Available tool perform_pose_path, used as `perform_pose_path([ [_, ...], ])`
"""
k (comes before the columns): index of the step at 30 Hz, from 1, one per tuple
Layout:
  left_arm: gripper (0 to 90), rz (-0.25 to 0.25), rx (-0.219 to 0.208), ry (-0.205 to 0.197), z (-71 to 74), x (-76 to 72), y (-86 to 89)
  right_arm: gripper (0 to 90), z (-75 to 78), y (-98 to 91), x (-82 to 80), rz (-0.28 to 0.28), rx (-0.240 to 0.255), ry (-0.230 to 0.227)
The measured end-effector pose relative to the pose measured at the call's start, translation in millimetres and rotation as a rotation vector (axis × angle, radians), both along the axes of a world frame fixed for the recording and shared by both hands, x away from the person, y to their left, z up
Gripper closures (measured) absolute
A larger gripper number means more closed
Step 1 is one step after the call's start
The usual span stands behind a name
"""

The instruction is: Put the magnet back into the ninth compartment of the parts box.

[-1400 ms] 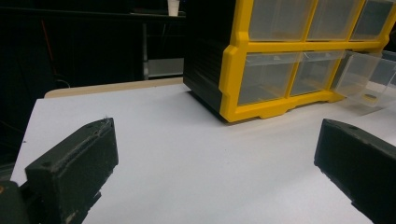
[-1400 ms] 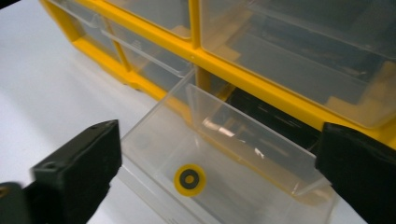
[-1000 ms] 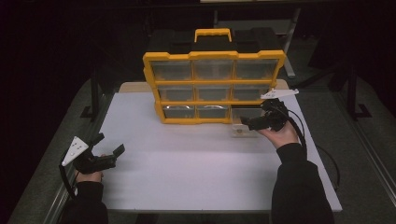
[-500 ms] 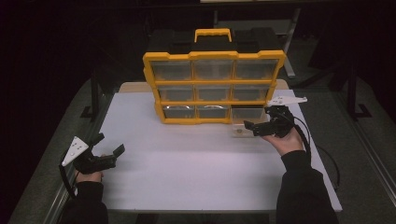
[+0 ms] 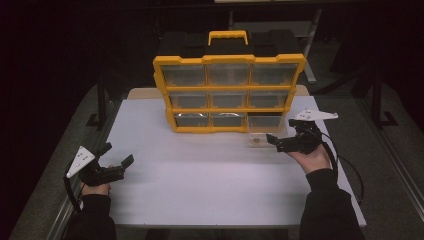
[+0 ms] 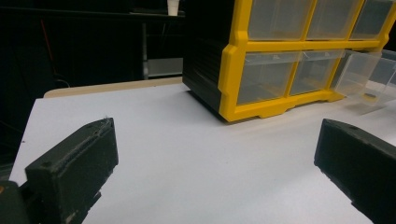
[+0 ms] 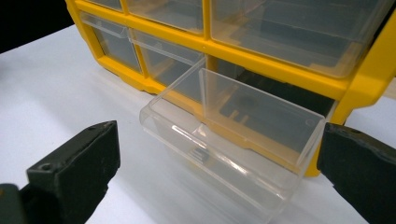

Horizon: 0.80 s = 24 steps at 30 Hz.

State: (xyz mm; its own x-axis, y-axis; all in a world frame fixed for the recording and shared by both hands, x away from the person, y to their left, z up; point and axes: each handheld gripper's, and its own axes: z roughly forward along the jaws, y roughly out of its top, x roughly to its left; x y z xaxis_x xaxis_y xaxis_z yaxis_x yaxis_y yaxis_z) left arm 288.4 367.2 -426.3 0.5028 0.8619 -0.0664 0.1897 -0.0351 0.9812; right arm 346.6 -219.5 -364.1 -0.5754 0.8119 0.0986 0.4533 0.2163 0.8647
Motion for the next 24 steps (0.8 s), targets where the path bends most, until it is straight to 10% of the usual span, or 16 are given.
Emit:
perform_pose_path([
  [24, 0.0, -0.002, 0.007, -0.001, 0.1, 0.4, 0.0, 0.0, -26.1, -13.0, -25.8, -0.027, 0.086, -0.033],
])
